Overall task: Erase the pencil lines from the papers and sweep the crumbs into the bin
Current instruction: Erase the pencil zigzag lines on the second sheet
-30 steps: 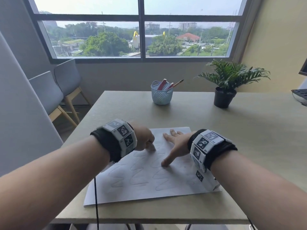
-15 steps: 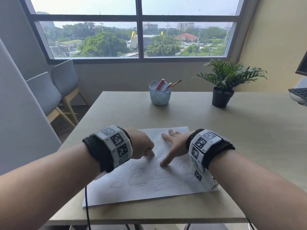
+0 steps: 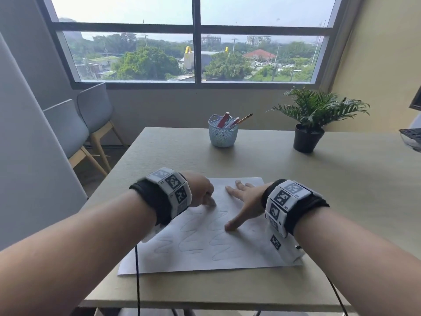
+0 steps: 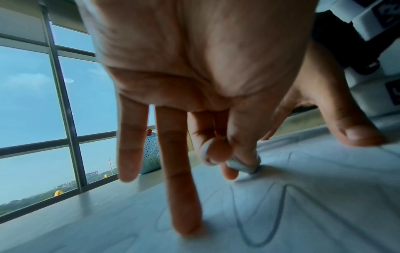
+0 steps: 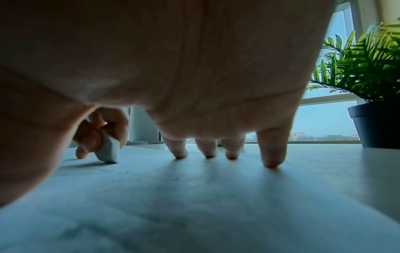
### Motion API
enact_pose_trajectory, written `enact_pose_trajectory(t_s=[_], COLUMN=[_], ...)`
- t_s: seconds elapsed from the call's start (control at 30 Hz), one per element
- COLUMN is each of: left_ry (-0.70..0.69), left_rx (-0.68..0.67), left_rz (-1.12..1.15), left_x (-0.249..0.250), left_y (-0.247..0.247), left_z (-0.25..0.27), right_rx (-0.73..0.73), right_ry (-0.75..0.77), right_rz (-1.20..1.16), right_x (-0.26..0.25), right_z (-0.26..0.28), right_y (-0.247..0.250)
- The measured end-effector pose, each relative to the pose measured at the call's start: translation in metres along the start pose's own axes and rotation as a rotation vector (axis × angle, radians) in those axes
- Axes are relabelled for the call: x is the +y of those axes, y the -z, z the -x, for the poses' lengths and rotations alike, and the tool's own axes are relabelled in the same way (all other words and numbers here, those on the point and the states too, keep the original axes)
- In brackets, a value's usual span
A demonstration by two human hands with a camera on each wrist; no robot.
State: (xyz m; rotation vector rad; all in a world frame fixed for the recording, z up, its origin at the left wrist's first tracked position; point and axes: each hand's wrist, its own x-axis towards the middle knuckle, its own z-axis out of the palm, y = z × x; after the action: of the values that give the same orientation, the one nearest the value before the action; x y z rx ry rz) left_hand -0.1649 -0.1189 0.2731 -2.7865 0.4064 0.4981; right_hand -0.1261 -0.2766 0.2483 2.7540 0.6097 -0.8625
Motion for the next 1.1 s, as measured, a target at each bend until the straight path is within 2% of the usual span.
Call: enact_pose_trajectory(t_s=[0.2,0.33,0.53,0.7,0.93,1.1], left_ry=[-0.086,-0.027,-0.086,-0.020,-0.084,-0.049], left_rx=[-0.068,-0.083,-0.070,-0.017,-0.055,0.011], left_rz=[-0.194,-0.139,-0.160,-0.144,-0.174,-0.117], left_x=[0.021,0.016,0.020,0.013,0.019,0.014], left_y=[0.007,0.012,0.005,0.009,0.006,0.008], left_z=[0.001,-0.002,0.006,-0.004,-0.002,-0.013], right_rx=[-0.003,0.003,0.005,0.005,0.012,0.004], right_ry=[-0.008,-0.006,0.006,0.013,0.018,0.027], right_rz=[0.042,0.036,0.008,-0.013,-0.029,-0.049], right_x=[0.000,-0.001,0.002,0.002,0.002,0.004], right_z=[-0.001,-0.002,0.001,0.001,0.002,0.003], right_y=[0.000,-0.001,-0.004,-0.003,-0.003,-0.001])
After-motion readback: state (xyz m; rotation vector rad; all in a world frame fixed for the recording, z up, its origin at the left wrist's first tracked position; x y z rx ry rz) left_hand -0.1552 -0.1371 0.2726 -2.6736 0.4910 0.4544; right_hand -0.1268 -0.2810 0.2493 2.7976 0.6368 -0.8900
